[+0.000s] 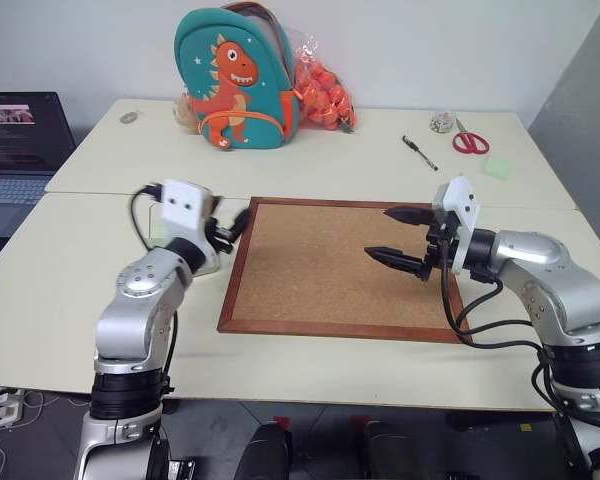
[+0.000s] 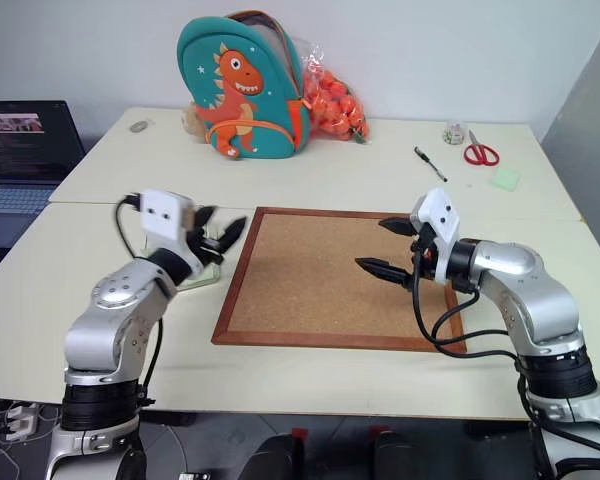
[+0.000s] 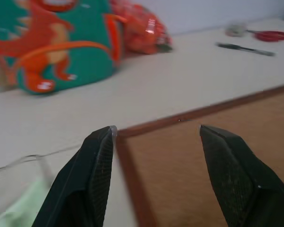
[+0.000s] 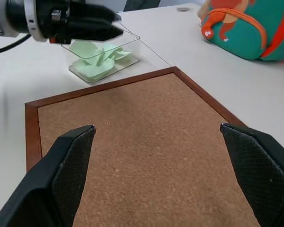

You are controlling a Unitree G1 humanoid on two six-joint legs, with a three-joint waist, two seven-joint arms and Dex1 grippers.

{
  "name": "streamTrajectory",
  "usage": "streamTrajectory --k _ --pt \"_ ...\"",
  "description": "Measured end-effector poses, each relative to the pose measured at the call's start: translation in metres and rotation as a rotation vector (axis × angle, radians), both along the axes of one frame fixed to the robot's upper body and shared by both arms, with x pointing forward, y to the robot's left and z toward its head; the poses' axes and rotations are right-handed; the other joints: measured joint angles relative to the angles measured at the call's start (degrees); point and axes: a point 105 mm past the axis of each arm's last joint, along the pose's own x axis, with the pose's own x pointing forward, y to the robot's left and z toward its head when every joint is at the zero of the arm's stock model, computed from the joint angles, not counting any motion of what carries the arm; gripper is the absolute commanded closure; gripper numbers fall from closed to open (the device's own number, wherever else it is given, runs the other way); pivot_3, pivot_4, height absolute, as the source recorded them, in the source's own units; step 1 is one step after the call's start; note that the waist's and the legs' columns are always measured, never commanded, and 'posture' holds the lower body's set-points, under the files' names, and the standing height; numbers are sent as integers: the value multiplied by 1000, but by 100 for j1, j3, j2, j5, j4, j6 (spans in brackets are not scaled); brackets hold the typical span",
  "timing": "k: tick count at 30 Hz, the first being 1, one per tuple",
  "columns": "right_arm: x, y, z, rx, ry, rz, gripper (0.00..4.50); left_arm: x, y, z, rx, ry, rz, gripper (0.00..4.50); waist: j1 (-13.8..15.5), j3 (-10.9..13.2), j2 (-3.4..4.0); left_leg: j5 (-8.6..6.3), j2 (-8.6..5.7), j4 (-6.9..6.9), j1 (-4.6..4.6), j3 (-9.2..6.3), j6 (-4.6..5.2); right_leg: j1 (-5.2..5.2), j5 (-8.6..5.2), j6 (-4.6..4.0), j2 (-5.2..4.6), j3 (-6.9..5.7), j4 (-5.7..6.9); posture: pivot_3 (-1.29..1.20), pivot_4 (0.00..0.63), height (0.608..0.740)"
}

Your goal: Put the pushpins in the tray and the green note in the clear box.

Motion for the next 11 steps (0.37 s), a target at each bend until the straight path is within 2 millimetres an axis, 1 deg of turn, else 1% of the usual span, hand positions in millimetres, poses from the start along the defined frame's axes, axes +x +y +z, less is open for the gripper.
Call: streamTrajectory --k 4,5,11 --pt "-9 -2 -24 72 9 -96 0 -5 -20 -9 32 35 -112 1537 -26 3 4 1 2 -3 0 3 0 -8 -1 -1 9 8 4 0 150 740" --pt "-12 -7 -25 90 -11 -147 0 -7 -28 -11 26 43 -153 1537 -27 3 5 1 2 0 3 3 0 -3 0 -1 8 13 6 0 150 740" --pt "-15 -17 -21 103 -56 -233 0 -12 -46 -15 -3 55 -246 1537 -29 3 5 1 0 3 10 5 0 2 1 2 12 10 7 0 150 740"
